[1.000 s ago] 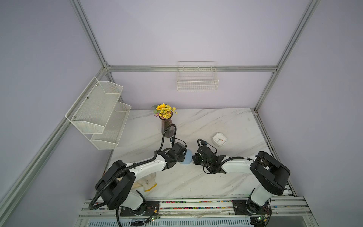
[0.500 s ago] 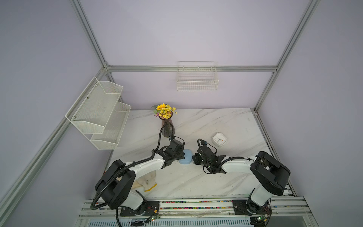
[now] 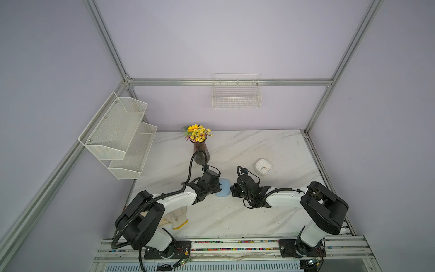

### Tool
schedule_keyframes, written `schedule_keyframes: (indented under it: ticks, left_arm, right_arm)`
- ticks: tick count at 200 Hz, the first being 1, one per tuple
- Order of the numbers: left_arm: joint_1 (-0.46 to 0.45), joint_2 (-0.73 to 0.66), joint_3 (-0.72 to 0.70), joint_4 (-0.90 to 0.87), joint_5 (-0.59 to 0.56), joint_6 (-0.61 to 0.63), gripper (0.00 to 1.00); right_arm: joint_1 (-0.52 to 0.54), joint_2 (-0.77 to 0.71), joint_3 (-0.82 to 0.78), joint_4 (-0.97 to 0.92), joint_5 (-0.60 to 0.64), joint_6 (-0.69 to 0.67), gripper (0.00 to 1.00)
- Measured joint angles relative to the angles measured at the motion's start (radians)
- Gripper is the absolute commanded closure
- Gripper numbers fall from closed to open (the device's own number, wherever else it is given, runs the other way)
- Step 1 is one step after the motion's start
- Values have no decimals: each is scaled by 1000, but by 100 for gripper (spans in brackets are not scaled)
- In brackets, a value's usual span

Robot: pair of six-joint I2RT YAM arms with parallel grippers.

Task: Insert the battery into the alarm
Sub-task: Install the cover on the alarm.

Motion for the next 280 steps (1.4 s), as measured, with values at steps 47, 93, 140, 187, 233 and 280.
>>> schedule_keyframes:
  ticks: [47, 93, 140, 187, 233, 280]
  left_arm:
    - [-21, 10, 0, 16, 23, -25, 67]
    - [-66, 16, 0, 30, 41, -55, 58]
    - [-67, -41, -12, -27, -6, -63, 47]
    - [-67, -133, -60, -35, -52, -71, 48]
    - [-67, -101, -65, -5, -45, -71, 49]
    - [-67, -72, -64, 14, -38, -70, 52]
  right_arm:
    - [-1, -27, -6, -19, 39, 3, 77]
    - [-18, -121, -29, -31, 77, 2, 73]
    - [-29, -165, -42, -44, 77, -18, 65]
    - [-29, -161, -42, -34, 37, -48, 59]
    - [-29, -124, -41, -21, 7, -64, 59]
    - [-29, -97, -39, -16, -8, -68, 59]
